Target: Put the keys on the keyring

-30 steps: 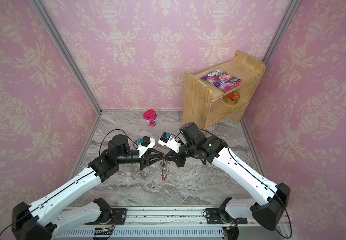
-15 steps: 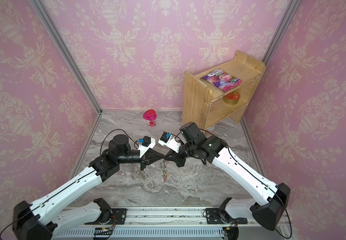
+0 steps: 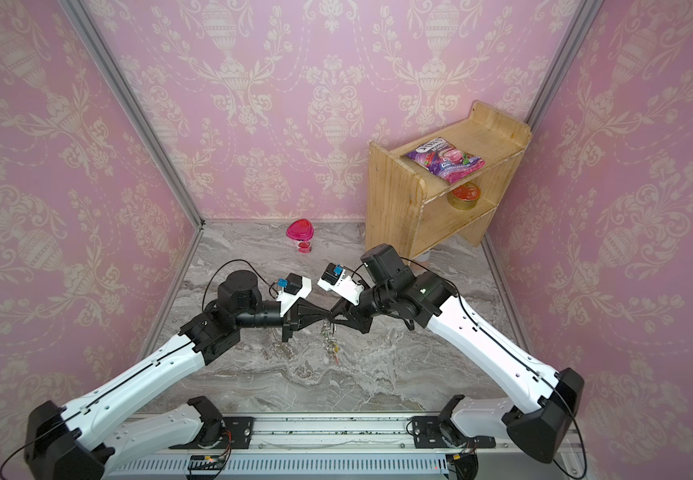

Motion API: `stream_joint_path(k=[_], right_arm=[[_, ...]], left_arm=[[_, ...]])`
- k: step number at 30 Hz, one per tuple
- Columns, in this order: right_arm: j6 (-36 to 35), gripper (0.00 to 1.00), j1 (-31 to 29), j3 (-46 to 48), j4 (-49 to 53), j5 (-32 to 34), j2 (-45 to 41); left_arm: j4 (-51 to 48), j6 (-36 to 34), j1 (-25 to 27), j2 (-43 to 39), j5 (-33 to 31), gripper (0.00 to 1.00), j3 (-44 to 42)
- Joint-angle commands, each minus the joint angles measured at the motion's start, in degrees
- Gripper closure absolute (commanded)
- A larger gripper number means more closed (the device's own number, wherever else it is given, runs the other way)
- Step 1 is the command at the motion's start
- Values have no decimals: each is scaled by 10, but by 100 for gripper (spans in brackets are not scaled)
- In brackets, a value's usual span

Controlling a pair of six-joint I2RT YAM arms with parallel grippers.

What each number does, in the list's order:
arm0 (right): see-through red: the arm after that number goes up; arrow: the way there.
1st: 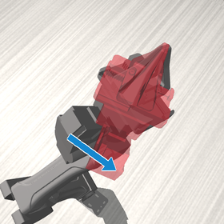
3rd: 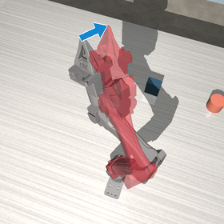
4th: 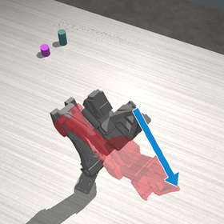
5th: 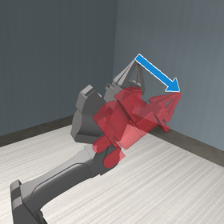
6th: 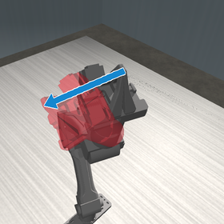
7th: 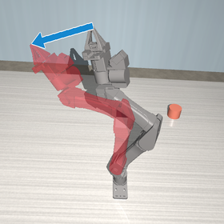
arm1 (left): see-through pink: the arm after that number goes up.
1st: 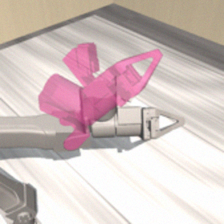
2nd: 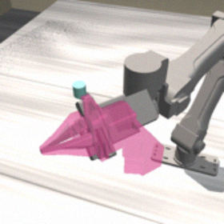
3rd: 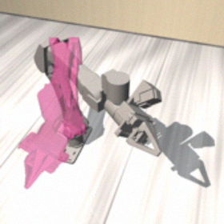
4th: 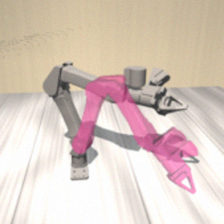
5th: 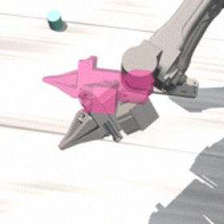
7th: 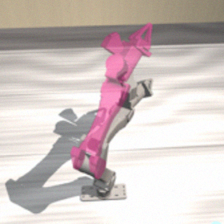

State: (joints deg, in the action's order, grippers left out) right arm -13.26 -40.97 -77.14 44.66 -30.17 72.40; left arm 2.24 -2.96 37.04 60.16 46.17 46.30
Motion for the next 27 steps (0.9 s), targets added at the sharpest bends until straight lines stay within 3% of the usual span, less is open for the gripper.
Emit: stream_joint_path(k=[1, 27], right_arm=[[19, 71, 8, 9, -29, -3, -45], [88, 77, 81, 72, -132, -145, -74]], left_arm=[[64, 24, 4, -21, 2, 100, -13], [208, 81, 4, -25, -11, 100, -27]])
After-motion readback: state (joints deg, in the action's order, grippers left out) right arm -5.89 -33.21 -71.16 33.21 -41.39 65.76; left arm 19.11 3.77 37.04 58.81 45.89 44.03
